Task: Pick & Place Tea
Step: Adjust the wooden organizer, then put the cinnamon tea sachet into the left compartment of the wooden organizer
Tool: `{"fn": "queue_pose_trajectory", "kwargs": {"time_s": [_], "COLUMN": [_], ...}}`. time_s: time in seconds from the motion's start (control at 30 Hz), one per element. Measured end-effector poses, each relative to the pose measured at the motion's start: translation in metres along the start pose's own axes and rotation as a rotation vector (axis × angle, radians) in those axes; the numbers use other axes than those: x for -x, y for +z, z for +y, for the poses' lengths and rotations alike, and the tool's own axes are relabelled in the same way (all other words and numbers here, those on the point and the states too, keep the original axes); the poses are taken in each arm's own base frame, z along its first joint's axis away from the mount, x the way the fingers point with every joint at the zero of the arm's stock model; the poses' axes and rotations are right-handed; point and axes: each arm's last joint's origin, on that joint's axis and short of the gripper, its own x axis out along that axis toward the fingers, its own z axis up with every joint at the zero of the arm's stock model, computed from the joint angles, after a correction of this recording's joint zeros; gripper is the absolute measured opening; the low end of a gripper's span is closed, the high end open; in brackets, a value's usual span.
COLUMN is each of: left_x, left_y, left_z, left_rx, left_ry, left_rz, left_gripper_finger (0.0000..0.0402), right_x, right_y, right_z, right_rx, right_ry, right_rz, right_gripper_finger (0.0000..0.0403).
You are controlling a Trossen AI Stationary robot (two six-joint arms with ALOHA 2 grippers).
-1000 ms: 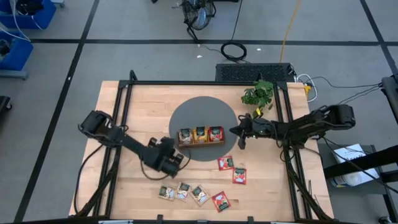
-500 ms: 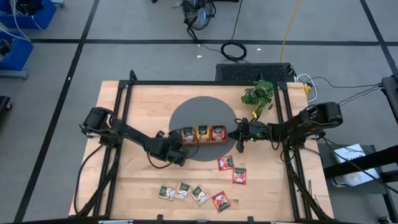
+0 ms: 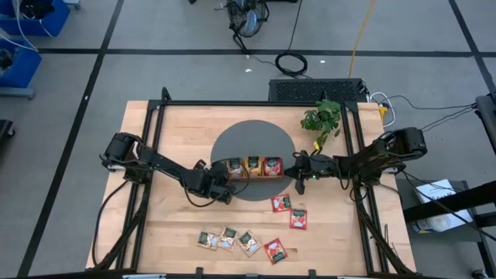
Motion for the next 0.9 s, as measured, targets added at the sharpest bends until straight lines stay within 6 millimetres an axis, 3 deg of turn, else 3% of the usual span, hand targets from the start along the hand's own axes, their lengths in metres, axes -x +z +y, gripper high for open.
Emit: {"fn": "queue_pose_trajectory", "kwargs": {"time_s": [0.33, 0.53, 0.73, 0.9], "left_x": [0.012, 0.036, 0.069, 0.104], "left_y": [-0.005, -0.009, -0.035, -0.066], "left_z": [-0.002, 0.001, -0.009, -0.028], "left_rx": [-0.101, -0.093, -0.129, -0.171], "left_ry": [-0.006, -0.012, -0.174, -0.43], "left_rz": [-0.029, -0.052, 0.041, 0.096], "left_gripper_finger": [0.0035, 0.0035, 0.0035, 0.0035], "right_x": [0.0, 0.001, 0.005, 0.01], "right_y": [-0.002, -0.005, -0.012, -0.009], "right_z": [-0.001, 0.008, 0.035, 0.075], "right_rx": [-0.052, -0.027, 0.036, 0.177], "right_ry": [-0.033, -0.015, 0.117, 0.327], "right_rz": [0.018, 0.019, 0.028, -0.045], "right_gripper_finger": [0.0, 0.0, 0.0, 0.0]}}
